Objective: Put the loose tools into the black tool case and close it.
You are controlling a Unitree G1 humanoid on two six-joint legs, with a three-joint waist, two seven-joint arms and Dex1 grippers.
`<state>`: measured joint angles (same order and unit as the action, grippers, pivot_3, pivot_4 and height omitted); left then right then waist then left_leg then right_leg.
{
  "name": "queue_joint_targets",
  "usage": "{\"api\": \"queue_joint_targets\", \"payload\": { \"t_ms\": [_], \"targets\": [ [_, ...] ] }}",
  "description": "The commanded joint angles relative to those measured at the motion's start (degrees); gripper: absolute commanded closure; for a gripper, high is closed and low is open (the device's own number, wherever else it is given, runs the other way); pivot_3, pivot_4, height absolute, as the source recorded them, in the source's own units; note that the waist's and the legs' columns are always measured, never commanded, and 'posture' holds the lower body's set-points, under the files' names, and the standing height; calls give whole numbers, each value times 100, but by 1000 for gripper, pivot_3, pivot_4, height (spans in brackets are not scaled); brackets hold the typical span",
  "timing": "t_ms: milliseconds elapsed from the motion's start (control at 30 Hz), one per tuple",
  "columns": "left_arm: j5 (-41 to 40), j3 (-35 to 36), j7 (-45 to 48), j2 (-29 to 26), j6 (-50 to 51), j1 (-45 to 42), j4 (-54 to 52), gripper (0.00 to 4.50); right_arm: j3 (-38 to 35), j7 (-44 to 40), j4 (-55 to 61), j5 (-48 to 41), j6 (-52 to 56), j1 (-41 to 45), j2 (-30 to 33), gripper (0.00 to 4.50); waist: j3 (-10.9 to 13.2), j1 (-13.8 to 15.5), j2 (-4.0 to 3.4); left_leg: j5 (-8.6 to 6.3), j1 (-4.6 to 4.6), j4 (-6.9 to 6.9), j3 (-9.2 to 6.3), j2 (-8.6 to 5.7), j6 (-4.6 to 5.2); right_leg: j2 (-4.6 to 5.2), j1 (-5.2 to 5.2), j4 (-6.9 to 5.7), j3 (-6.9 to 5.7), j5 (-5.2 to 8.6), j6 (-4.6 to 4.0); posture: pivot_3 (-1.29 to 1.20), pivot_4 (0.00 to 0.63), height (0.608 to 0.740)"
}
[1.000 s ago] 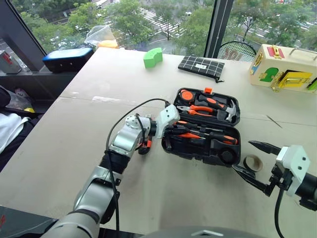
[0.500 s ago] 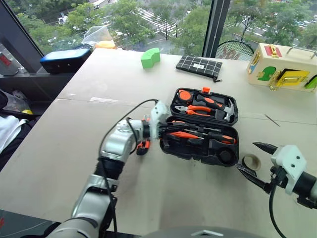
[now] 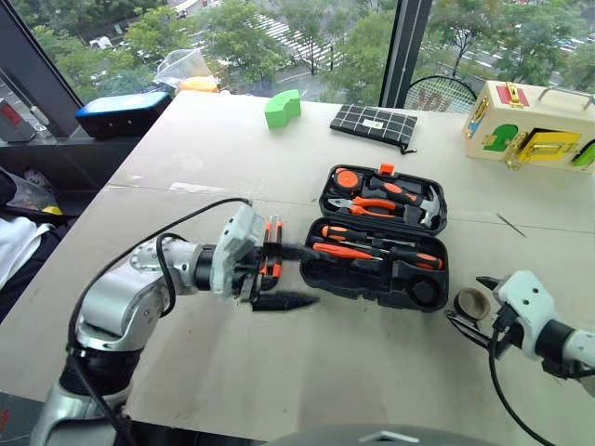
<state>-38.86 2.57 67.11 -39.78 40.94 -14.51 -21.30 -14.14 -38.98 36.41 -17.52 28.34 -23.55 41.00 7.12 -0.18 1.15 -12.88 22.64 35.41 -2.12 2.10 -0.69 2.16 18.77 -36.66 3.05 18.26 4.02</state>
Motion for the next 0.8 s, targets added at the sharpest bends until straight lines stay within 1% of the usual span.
{"api": "queue_joint_targets", "payload": {
  "t_ms": [33,67,167,233,300,367,500,800],
  "targets": [
    [763,701,-2135,658,-258,210,339,63,34,-293,525,-545,-389,147,-223,0,1,4,13,0,1,1,-2,0,0,0,0,0,-1,0,1,0,150,740],
    [939,875,-2639,841,-277,331,318,63,48,-403,710,-783,-438,160,-295,0,1,-29,13,0,1,1,-3,0,0,-2,0,-1,-2,-1,1,0,150,740],
    [1290,1068,-3498,1131,-268,608,184,63,58,-627,1024,-1217,-483,179,-361,0,2,-55,18,0,2,-3,-7,5,0,-7,2,-1,-1,-1,1,0,150,740],
    [1499,1168,-4186,1387,-96,768,66,63,118,-660,1091,-1335,-564,314,-382,0,-1,-44,24,0,2,-5,-8,5,0,-6,2,0,-3,-1,1,0,150,740],
    [1540,1200,-4598,1599,46,812,-50,63,151,-673,1063,-1347,-588,412,-333,0,-3,-12,31,0,1,-4,-8,4,-1,1,0,0,-3,-1,1,0,150,740],
    [1377,1242,-4805,1803,228,776,-187,63,130,-667,1006,-1350,-560,486,-273,0,0,45,36,0,3,-1,-8,1,-1,9,0,-1,-6,-2,2,0,150,740],
    [1288,1198,-4970,1921,402,743,-345,63,27,-706,955,-1401,-521,525,-173,0,-1,82,38,0,3,1,-2,-3,-2,14,1,-1,-2,-3,3,0,150,740],
    [1079,1112,-5029,1896,637,787,-447,63,-145,-729,948,-1460,-550,388,-31,0,0,81,36,0,1,-3,-2,-6,-2,7,1,-1,-2,-2,1,0,150,740]
  ]
}}
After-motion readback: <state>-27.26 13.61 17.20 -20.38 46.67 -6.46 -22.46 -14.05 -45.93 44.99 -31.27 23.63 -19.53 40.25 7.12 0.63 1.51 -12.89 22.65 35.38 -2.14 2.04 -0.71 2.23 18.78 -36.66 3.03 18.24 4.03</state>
